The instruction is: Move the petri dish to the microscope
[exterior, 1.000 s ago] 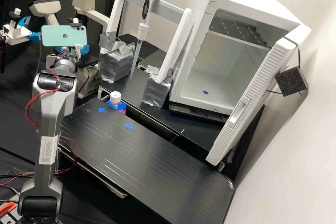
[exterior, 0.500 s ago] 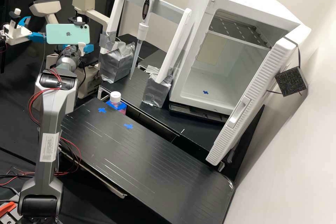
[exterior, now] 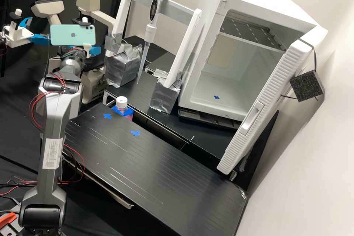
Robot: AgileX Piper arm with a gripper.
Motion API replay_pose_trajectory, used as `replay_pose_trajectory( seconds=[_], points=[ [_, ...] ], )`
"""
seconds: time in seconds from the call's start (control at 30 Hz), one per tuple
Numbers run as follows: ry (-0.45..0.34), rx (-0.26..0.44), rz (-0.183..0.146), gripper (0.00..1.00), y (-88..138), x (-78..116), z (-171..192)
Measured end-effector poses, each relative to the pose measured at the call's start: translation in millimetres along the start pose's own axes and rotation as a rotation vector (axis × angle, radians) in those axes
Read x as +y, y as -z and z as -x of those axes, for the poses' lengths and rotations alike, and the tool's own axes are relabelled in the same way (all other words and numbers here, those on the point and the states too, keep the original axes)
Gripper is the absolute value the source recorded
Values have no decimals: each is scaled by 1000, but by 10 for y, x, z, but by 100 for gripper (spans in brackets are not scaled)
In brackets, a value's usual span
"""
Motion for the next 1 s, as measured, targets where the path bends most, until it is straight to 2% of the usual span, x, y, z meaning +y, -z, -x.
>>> replay_pose_trajectory(
  seconds=[0.03, 0.07, 0.13, 0.37, 0.47, 0.6, 0.83, 0.87, 1.0],
  points=[
    [11, 7, -22, 0, 4, -14, -12],
    [16, 15, 8, 0, 20, -22, -18],
    [23, 26, 10, 0, 60, -32, -24],
    [42, 41, -15, 0, 135, -65, -60],
    [42, 42, -15, 0, 129, -75, -85],
    [41, 42, -36, 0, 128, -80, -102],
    [43, 35, -46, 0, 104, -61, -103],
    [43, 35, -43, 100, 104, -61, -103],
    [43, 35, -33, 100, 104, -61, -103]
  ],
)
